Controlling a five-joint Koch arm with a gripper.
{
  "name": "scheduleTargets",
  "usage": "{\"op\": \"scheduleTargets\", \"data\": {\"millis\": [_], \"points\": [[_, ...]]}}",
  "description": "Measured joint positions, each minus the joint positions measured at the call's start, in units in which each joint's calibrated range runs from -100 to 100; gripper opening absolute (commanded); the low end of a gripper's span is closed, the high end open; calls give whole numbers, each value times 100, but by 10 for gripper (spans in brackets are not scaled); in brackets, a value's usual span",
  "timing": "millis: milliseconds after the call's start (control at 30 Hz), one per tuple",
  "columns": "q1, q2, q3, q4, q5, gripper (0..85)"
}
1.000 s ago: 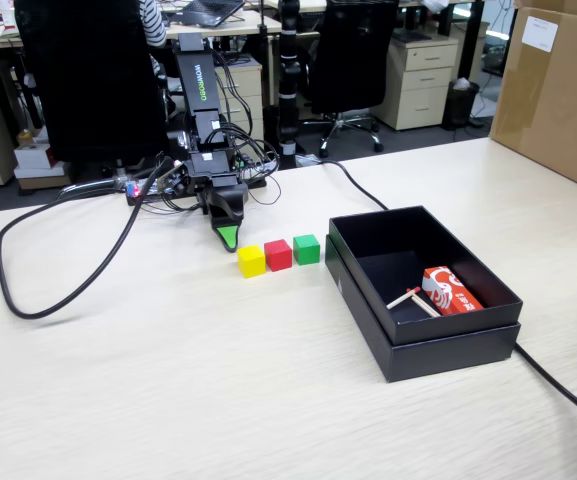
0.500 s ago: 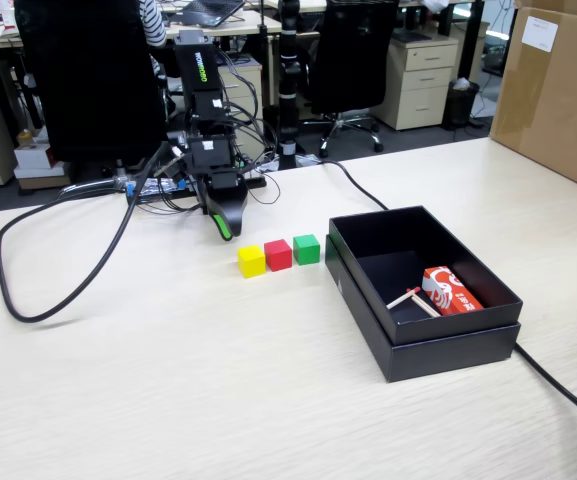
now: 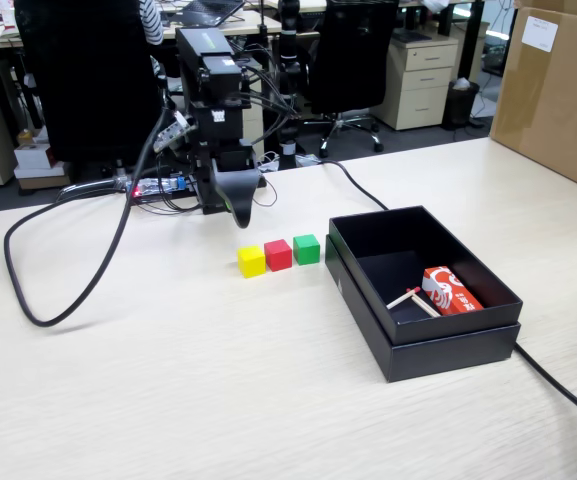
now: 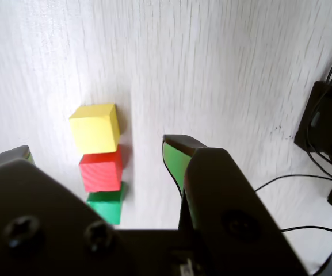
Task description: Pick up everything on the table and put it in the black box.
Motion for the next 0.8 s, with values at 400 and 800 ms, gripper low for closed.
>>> {"op": "scheduleTargets", "data": {"millis": [400,800], "points": [[-34,2265,529,-31,-10,448],[-15,3275,758,-31,-10,449]]}}
